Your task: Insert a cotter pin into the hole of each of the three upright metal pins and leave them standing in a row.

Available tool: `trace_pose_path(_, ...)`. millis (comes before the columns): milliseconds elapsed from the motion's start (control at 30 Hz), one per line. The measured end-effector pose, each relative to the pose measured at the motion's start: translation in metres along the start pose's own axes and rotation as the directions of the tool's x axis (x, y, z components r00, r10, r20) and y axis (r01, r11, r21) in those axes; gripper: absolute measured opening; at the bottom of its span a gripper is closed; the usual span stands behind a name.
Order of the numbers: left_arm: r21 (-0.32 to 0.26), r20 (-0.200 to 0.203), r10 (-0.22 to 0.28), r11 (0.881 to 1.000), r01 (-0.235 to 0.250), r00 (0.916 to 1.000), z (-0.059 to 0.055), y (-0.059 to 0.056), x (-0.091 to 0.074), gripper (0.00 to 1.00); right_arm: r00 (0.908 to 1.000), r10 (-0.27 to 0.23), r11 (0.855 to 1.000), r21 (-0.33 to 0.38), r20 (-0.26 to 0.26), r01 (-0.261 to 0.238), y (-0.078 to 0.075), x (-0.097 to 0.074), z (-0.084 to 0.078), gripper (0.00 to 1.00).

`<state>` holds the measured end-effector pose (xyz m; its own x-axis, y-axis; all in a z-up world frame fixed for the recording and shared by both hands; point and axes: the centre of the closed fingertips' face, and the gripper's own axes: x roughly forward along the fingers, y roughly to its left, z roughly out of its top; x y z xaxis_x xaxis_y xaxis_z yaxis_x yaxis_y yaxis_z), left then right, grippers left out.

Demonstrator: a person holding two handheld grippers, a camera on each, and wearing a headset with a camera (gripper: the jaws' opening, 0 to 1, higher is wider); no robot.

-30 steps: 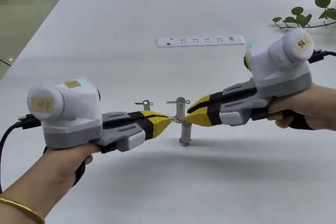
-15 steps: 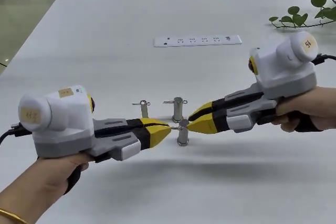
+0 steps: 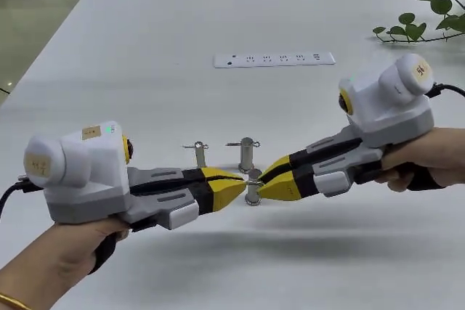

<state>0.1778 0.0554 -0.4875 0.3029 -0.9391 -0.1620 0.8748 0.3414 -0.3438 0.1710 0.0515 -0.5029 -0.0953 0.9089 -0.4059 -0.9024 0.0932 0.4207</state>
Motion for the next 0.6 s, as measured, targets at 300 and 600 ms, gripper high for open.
trace_pose_path(300,0.0,-0.002,-0.035,0.999,0.035,0.9994,-0.0015,-0.0078,0.0035,0.0,0.999,0.034,0.999,-0.007,-0.028,-0.035,0.0072,0.0037,-0.0036,0.03)
trace_pose_path(600,-0.005,-0.012,-0.054,0.999,0.054,0.9985,-0.0043,-0.0105,0.0035,0.0,0.9972,0.035,0.998,-0.047,-0.066,-0.039,0.0101,0.0035,-0.0063,0.0)
